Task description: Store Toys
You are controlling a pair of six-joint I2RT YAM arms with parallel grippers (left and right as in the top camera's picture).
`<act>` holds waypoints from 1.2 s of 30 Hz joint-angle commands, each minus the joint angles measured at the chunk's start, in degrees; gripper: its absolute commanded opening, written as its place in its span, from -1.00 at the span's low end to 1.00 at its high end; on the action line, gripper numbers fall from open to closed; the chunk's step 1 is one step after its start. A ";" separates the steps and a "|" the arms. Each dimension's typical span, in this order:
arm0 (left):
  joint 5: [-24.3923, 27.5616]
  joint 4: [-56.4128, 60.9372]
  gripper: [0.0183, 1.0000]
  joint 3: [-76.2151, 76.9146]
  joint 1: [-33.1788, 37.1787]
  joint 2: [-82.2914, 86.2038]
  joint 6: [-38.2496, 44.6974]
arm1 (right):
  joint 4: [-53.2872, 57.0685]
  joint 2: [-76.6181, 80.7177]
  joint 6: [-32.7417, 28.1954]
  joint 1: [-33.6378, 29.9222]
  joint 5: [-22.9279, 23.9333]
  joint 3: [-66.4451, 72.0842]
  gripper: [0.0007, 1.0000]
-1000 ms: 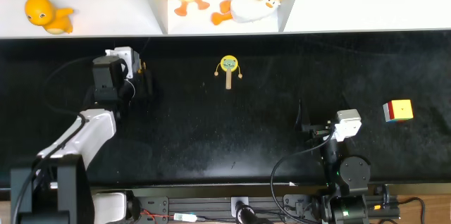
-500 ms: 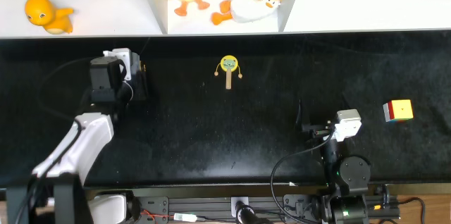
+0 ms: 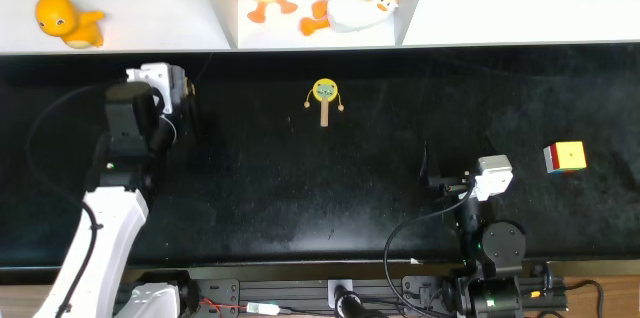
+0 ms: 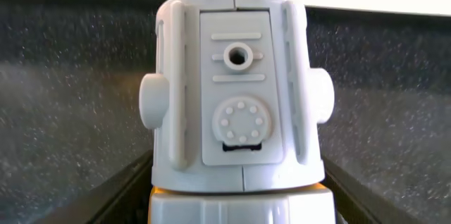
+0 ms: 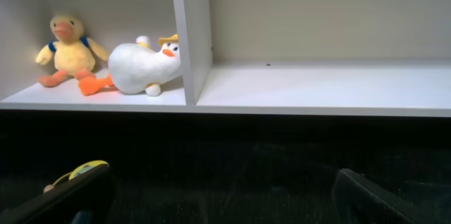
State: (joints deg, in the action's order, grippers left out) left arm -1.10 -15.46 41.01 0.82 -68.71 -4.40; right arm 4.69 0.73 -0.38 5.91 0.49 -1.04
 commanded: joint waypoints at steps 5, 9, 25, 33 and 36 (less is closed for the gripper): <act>1.46 -2.03 -0.16 17.03 -0.20 -10.75 -0.35 | -0.24 -0.48 0.22 -0.31 0.57 0.74 0.99; 2.54 -2.60 -0.16 24.20 -0.20 -18.36 -0.35 | -0.24 -0.48 0.20 -0.31 0.57 0.74 0.99; 2.49 -3.54 0.68 36.30 -0.20 -34.18 -0.15 | -0.24 -0.48 0.20 -0.31 0.57 0.74 0.99; -1.73 -6.29 1.00 31.69 -0.74 -26.23 0.20 | -0.24 -0.48 0.20 -0.31 0.57 0.74 0.99; -1.60 -5.68 1.00 23.78 -0.74 -18.73 0.94 | -0.24 -0.48 0.22 -0.31 0.57 0.74 0.99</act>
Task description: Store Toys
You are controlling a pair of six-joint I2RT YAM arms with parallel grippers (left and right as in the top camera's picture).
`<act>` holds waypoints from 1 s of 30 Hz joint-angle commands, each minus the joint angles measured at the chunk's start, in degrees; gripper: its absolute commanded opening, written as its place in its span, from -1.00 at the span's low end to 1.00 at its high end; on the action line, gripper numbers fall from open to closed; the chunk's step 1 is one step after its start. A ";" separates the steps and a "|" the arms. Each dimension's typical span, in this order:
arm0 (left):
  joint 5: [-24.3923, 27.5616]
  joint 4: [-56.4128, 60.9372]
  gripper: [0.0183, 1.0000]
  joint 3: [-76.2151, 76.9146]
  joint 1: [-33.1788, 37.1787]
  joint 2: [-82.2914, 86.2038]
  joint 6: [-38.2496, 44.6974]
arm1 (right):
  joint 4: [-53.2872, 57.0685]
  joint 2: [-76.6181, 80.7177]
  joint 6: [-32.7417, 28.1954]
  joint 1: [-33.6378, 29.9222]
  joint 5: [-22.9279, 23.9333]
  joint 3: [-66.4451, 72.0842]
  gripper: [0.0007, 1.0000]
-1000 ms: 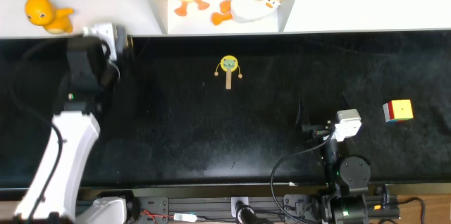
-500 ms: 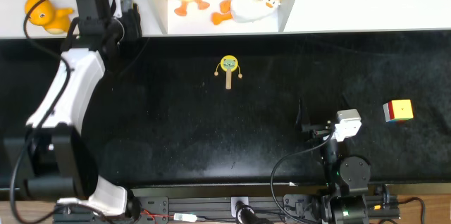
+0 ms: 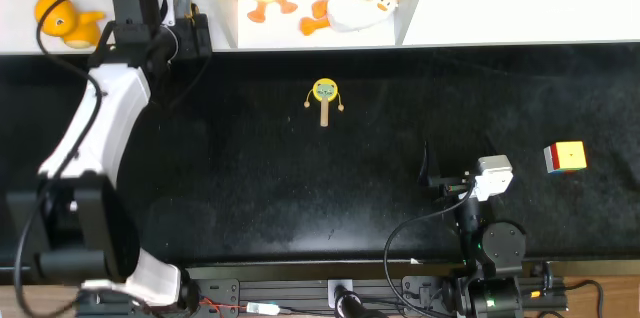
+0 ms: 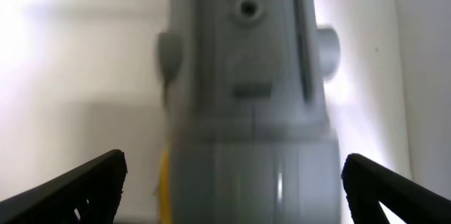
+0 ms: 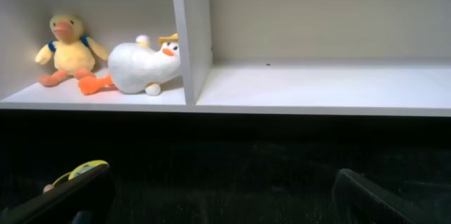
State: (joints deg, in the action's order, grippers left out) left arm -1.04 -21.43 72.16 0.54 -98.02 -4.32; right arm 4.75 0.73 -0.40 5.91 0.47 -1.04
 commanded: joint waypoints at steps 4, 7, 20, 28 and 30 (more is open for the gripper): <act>-1.70 2.75 1.00 -21.46 -0.72 23.63 0.85 | -0.31 -0.48 0.24 -0.31 0.59 0.74 0.99; -4.07 4.31 1.00 -32.44 -1.05 36.06 0.92 | -0.31 -0.48 0.24 -0.31 0.59 0.74 0.99; -3.74 18.82 1.00 -60.54 -4.11 82.44 7.34 | -0.33 -0.48 0.24 -0.31 0.59 0.74 0.99; -0.46 16.98 0.99 -71.73 -4.15 97.96 10.75 | -0.31 -0.48 0.22 -0.31 0.59 0.74 0.99; -1.88 16.85 1.00 -71.73 -4.15 97.90 10.75 | -0.31 -0.48 0.24 -0.31 0.59 0.74 0.99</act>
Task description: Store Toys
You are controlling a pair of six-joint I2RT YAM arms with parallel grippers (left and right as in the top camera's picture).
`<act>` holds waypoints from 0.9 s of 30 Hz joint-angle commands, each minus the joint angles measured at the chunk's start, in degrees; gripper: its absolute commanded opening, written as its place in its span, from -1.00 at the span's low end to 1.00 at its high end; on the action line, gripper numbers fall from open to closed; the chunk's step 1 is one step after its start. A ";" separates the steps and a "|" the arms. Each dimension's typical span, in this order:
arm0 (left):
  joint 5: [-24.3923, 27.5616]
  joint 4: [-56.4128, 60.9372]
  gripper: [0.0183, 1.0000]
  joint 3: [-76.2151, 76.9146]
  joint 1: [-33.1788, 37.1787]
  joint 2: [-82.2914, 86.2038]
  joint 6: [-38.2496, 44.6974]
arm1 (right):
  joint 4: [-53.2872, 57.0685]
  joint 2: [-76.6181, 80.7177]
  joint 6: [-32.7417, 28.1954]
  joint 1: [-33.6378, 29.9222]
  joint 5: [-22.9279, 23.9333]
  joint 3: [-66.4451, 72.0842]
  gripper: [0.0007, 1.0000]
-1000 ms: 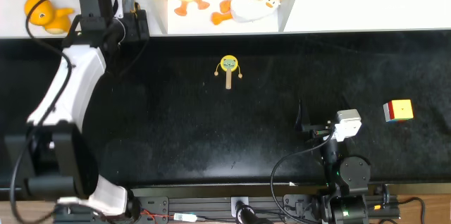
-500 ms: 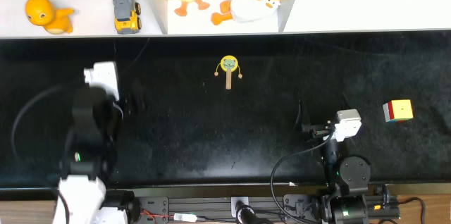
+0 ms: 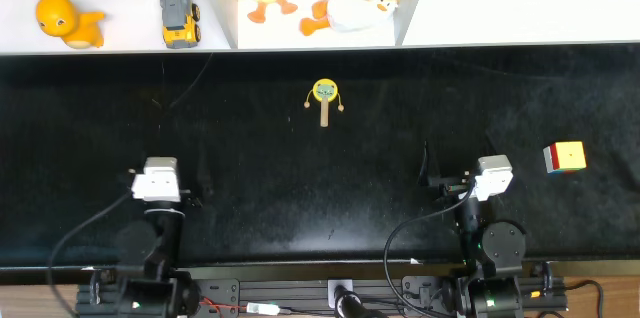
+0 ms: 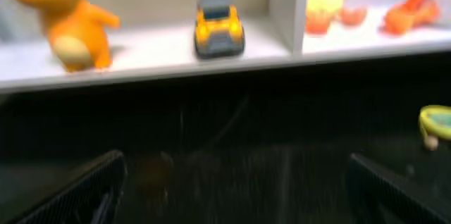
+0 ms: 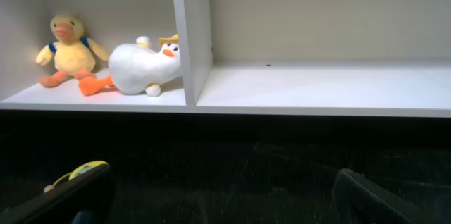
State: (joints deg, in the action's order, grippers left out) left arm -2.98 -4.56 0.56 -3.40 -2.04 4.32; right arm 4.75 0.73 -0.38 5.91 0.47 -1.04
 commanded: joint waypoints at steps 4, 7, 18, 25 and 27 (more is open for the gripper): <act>0.17 -0.11 1.00 -0.13 -0.22 1.92 2.12 | -0.31 -0.48 0.20 -0.31 0.59 0.74 0.99; 0.85 -0.13 0.99 -0.11 -0.22 1.92 1.88 | -0.31 -0.48 0.22 -0.31 0.59 0.74 0.99; 3.37 -0.20 1.00 -0.11 -0.22 1.92 1.46 | -0.31 -0.48 0.20 -0.31 0.59 0.74 0.99; 3.37 -0.20 0.99 -0.11 -0.22 1.88 1.46 | -0.31 -0.48 0.22 -0.31 0.59 0.74 0.99; 3.37 -0.20 1.00 -0.11 -0.22 1.88 1.49 | -0.31 -0.48 0.22 -0.31 0.59 0.74 1.00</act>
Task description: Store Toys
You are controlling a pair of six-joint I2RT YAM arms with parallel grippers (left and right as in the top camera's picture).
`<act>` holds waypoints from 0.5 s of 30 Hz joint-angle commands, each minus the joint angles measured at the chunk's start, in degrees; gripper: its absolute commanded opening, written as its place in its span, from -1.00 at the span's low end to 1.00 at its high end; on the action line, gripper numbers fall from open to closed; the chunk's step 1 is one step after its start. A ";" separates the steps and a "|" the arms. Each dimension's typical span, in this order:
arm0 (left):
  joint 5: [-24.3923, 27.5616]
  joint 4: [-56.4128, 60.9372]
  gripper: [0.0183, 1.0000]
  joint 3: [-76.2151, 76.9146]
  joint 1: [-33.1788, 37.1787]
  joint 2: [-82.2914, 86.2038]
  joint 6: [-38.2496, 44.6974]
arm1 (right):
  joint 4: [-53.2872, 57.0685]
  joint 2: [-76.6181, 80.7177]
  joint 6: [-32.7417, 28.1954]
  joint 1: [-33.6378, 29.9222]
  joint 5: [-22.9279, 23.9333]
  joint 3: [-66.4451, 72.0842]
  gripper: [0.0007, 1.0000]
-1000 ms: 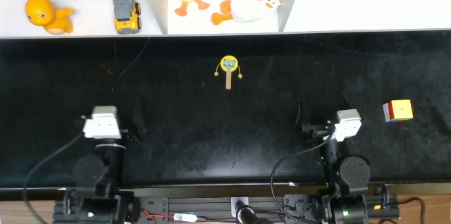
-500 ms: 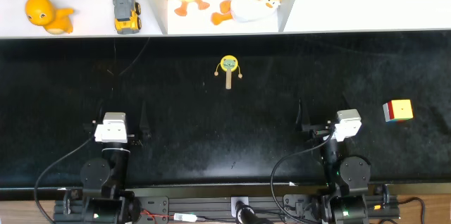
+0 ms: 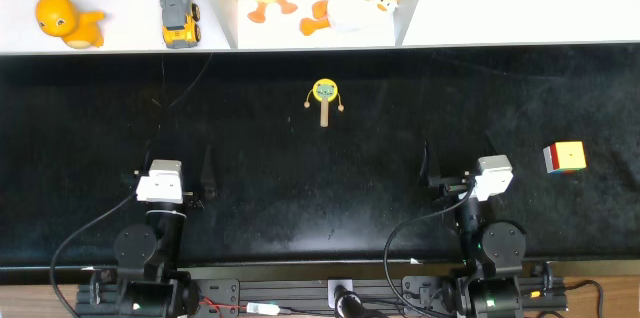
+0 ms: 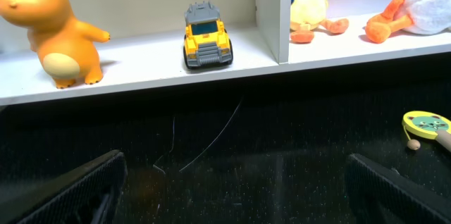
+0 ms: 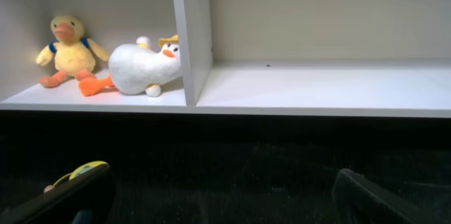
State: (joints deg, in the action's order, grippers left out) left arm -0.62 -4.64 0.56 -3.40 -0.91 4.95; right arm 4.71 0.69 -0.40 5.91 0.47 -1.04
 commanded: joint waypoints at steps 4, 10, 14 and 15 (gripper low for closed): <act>1.01 -0.11 0.99 -0.11 -0.22 0.74 0.83 | -0.26 -0.44 0.24 -0.31 0.59 0.74 0.99; 1.01 -0.11 1.00 -0.11 -0.22 0.74 0.83 | -0.28 -0.44 0.24 -0.31 0.61 0.74 0.99; 1.01 -0.11 1.00 -0.11 -0.22 0.74 0.85 | -0.26 -0.22 0.22 -0.31 0.59 0.74 0.99; 1.01 -0.11 1.00 -0.11 -0.22 0.74 0.83 | -0.26 0.13 0.24 -0.31 0.59 0.74 0.99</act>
State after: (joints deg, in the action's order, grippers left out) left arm -0.62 -4.64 0.56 -3.40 -0.91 4.95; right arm 4.73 0.71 -0.38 5.91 0.49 -1.04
